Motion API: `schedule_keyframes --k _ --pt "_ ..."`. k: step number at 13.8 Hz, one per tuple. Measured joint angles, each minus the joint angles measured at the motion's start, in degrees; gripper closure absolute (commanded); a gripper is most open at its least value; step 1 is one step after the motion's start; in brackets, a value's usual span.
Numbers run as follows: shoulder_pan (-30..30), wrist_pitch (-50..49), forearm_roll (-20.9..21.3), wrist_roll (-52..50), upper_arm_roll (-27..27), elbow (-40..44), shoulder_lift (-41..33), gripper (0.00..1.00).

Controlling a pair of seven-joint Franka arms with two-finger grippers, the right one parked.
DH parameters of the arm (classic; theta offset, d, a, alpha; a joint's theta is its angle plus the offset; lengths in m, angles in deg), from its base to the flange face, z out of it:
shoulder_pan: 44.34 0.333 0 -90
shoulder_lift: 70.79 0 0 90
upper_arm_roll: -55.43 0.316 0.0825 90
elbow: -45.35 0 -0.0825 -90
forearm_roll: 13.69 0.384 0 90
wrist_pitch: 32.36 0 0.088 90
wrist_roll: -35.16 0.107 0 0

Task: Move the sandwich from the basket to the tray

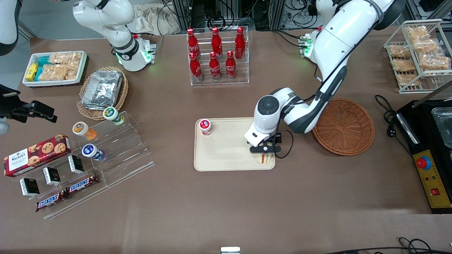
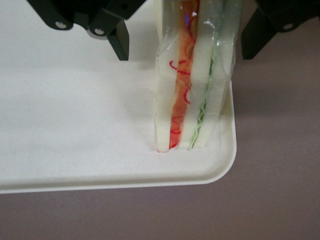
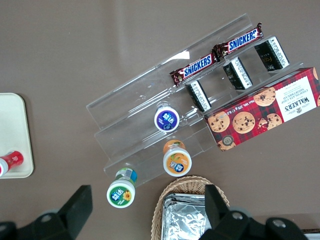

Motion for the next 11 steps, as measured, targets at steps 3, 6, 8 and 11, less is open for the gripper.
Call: schedule_keyframes --k 3,6,8,11 --pt "0.78 -1.16 -0.19 -0.24 0.1 1.18 -0.66 0.0" --pt "2.44 -5.21 -3.58 -0.61 -0.02 2.81 -4.57 0.0" --pt "3.16 -8.57 -8.97 0.5 -0.06 3.62 -9.56 0.0" --pt "3.38 -17.58 -16.24 4.57 1.83 4.47 -19.27 0.0"
